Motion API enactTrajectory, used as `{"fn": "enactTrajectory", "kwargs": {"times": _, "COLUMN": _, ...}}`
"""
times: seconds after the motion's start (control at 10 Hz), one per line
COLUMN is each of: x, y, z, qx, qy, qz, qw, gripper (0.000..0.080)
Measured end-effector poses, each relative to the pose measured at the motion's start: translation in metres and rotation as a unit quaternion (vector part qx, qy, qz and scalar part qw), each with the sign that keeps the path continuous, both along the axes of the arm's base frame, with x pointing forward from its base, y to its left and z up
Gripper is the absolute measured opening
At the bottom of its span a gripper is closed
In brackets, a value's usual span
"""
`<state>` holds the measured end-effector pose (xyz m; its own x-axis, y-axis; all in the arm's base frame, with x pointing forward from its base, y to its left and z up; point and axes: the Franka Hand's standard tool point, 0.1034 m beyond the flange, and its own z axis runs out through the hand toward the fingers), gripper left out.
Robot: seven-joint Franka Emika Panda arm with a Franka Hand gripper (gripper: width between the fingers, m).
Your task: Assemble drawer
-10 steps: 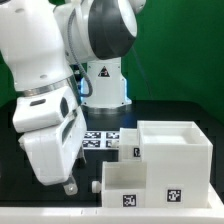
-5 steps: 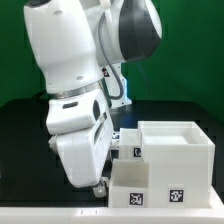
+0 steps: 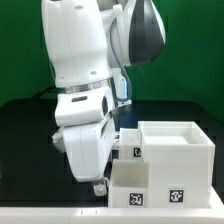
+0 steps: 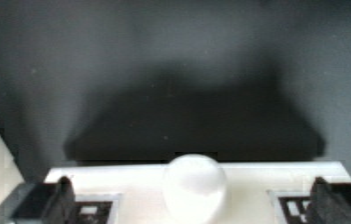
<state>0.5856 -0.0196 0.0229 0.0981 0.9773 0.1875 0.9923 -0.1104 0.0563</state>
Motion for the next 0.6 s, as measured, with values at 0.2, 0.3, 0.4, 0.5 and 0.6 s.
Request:
{"fn": "enactTrajectory", "kwargs": {"times": 0.2, "x": 0.0009, "y": -0.0039, "z": -0.007, "qx": -0.018, "qy": -0.006, "qz": 0.057, "qw": 0.998, "gripper": 0.0648}}
{"fn": "enactTrajectory", "kwargs": {"times": 0.3, "x": 0.0002, "y": -0.0043, "z": -0.0074, "qx": -0.017, "qy": -0.004, "qz": 0.05, "qw": 0.999, "gripper": 0.0648}}
{"fn": "enactTrajectory", "kwargs": {"times": 0.4, "x": 0.0, "y": -0.0046, "z": -0.0076, "qx": -0.017, "qy": -0.004, "qz": 0.05, "qw": 0.999, "gripper": 0.0648}}
{"fn": "enactTrajectory", "kwargs": {"times": 0.5, "x": 0.0, "y": -0.0046, "z": -0.0077, "qx": -0.017, "qy": -0.004, "qz": 0.05, "qw": 0.999, "gripper": 0.0648}}
{"fn": "enactTrajectory", "kwargs": {"times": 0.6, "x": -0.0001, "y": -0.0046, "z": -0.0078, "qx": -0.017, "qy": -0.004, "qz": 0.05, "qw": 0.999, "gripper": 0.0648}}
